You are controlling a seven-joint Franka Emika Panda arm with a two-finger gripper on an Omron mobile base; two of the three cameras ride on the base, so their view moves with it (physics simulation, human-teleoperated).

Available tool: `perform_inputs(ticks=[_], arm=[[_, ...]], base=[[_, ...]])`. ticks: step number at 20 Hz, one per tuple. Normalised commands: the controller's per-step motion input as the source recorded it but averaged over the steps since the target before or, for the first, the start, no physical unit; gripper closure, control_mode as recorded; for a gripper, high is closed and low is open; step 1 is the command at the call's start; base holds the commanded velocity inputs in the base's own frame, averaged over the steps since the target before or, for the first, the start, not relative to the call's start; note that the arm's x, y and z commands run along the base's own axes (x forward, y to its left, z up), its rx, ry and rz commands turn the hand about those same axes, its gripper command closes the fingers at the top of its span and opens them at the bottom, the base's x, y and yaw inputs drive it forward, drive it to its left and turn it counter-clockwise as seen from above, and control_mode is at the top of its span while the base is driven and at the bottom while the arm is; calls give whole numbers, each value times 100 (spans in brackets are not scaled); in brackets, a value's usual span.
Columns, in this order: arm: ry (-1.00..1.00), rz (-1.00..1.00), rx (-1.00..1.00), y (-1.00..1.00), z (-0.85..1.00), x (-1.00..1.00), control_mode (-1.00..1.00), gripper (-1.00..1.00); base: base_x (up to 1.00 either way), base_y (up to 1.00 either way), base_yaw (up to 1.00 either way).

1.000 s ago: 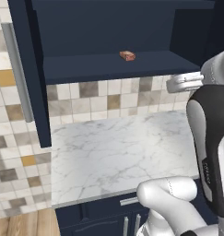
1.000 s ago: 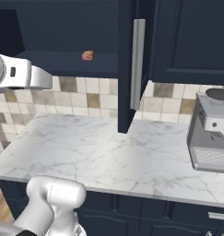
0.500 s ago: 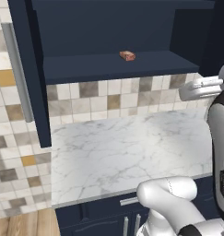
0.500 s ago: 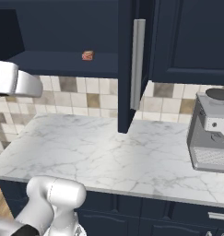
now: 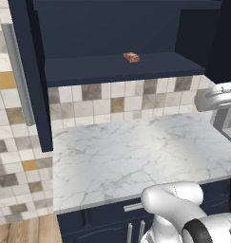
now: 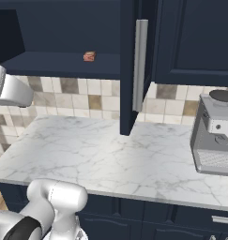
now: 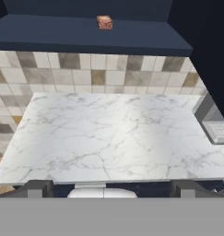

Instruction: Pick up the bar soap and sponge from the sink, and place them back in the cabinet, and close the cabinet doors.

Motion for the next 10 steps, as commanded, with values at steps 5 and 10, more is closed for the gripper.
perform_inputs(ticks=[5, 10], arm=[[0, 0, 0, 0, -5, -17, -100, -100], [0, 0, 0, 0, -2, -6, -100, -100]], base=[[0, 0, 0], [0, 0, 0]])
